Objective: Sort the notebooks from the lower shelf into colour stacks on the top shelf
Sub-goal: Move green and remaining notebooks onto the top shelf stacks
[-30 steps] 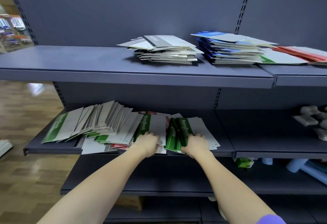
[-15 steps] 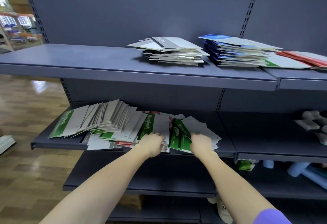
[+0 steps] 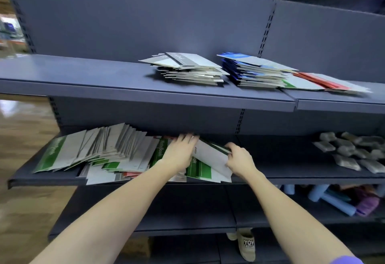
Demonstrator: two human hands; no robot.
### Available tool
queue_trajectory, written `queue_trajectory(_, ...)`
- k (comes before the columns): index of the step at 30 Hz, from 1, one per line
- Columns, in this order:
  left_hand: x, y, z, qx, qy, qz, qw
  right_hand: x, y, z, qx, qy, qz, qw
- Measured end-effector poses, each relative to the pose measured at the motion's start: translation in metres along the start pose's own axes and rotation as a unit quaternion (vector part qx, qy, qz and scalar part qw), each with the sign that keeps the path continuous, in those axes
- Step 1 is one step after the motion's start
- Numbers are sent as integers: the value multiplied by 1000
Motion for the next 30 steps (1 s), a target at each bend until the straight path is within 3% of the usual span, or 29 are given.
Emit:
queue_trajectory(2,10,11,-10,9,-24,-18,1000,-6,10,9,0,12,-1,1000)
queue_trajectory(7,28,15,-29,-80,-29,-2,996,-19,28,34,12,36,-19,999)
queue_trajectory(13,47,38,-24,-42,-93,14,995,-10,49,56,-7,17,-52,998)
queue_trajectory(18,72,70,-25,-14,-121,-53,991,-16,71,53,-57,56,93,992)
queue_trajectory(22,86,112,-33,55,-138,-104,983,-18,112,43,9,98,122,988)
queue_trajectory(27,102,187,-53,285,-156,-90,942,-17,179,43,168,150,124,966)
queue_trajectory(30,112,226,-64,326,-162,-82,928,-11,211,42,226,151,100,957)
Point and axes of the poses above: each hand's wrist, its own z-axis away from the middle knuckle, its own y-axis out of the back of the hand, x = y × z, the point moved 5 cm from there along -z, towards the middle knuckle
